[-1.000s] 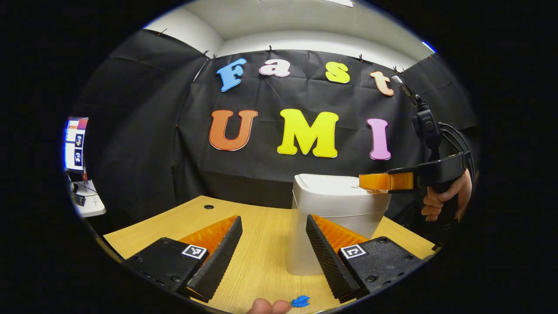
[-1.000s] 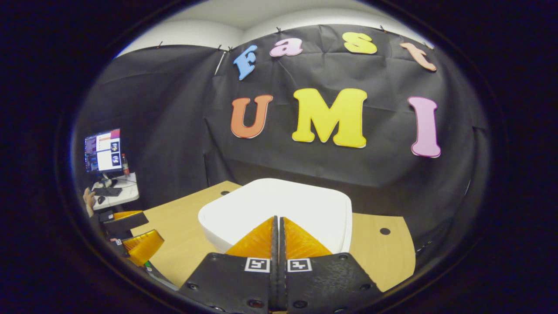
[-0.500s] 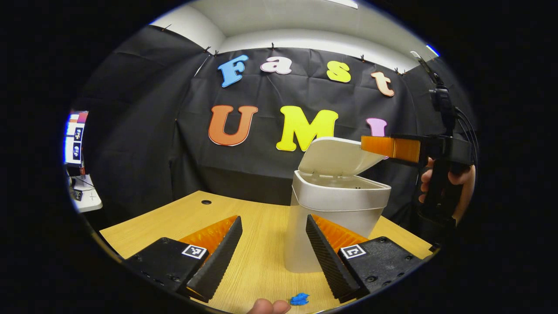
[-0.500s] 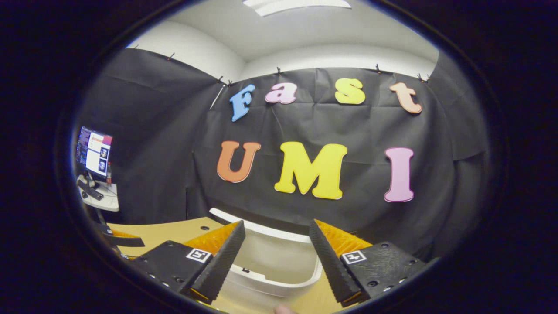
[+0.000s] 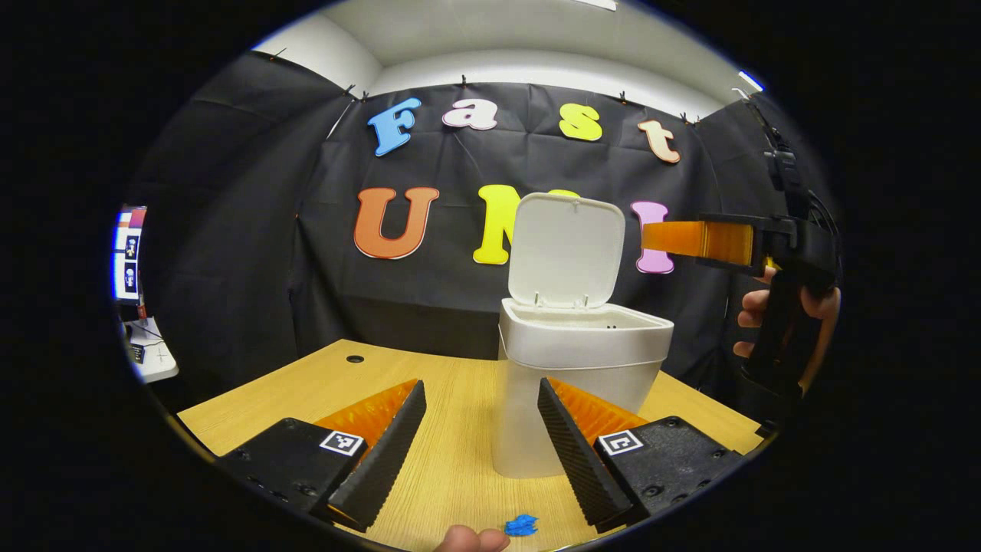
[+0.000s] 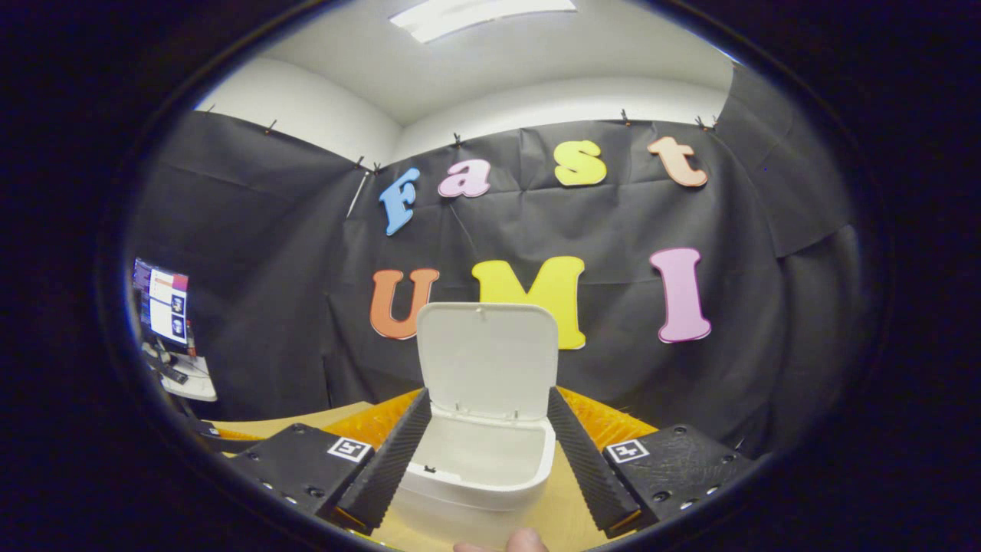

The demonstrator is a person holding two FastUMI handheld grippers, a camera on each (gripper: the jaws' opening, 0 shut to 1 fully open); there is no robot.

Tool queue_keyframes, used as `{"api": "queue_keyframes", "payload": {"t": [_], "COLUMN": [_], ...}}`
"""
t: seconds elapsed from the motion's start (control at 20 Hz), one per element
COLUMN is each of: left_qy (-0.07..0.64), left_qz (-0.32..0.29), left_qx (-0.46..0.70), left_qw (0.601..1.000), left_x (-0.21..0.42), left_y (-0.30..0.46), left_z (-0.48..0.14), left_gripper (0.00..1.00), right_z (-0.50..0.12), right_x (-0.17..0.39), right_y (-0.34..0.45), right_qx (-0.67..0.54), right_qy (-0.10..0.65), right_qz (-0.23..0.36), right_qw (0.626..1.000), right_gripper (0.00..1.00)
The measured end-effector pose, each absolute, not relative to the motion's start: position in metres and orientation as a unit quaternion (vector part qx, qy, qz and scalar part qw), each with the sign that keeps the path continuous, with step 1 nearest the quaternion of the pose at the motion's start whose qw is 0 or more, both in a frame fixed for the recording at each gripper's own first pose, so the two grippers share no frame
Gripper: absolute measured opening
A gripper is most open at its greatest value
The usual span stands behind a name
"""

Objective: Press the lid of the desktop garbage bin to open it, pick up the crumpled paper on the desktop and throw it into the bin, then pick up the pop can on the desktop and drop it into the bin, and finally close the garbage bin lid.

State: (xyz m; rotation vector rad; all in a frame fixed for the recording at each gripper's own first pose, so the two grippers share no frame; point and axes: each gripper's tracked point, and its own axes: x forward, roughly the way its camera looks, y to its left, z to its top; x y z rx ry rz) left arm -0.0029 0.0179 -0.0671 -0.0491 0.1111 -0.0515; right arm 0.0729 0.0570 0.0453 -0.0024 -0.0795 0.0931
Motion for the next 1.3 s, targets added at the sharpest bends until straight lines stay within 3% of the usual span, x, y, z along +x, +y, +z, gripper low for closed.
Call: {"api": "queue_keyframes", "payload": {"t": [0.05,0.45,1.3], "left_qy": [0.062,0.085,0.256], "left_qz": [-0.029,-0.041,-0.039], "left_qx": [-0.020,-0.007,0.005], "left_qw": [0.997,0.996,0.966], "left_x": [-0.004,-0.005,-0.056], "left_y": [0.014,-0.007,-0.039], "left_z": [-0.072,-0.097,-0.259], "left_gripper": [0.95,0.95,0.96], "right_z": [0.042,0.004,-0.106], "right_x": [0.068,0.026,-0.014], "right_y": [0.054,0.026,-0.006], "right_qx": [0.004,-0.017,0.007], "right_qy": [-0.039,-0.049,0.007], "right_qz": [0.044,0.011,-0.003], "right_qw": [0.998,0.999,1.000], "right_gripper": [0.95,0.95,0.95]}}
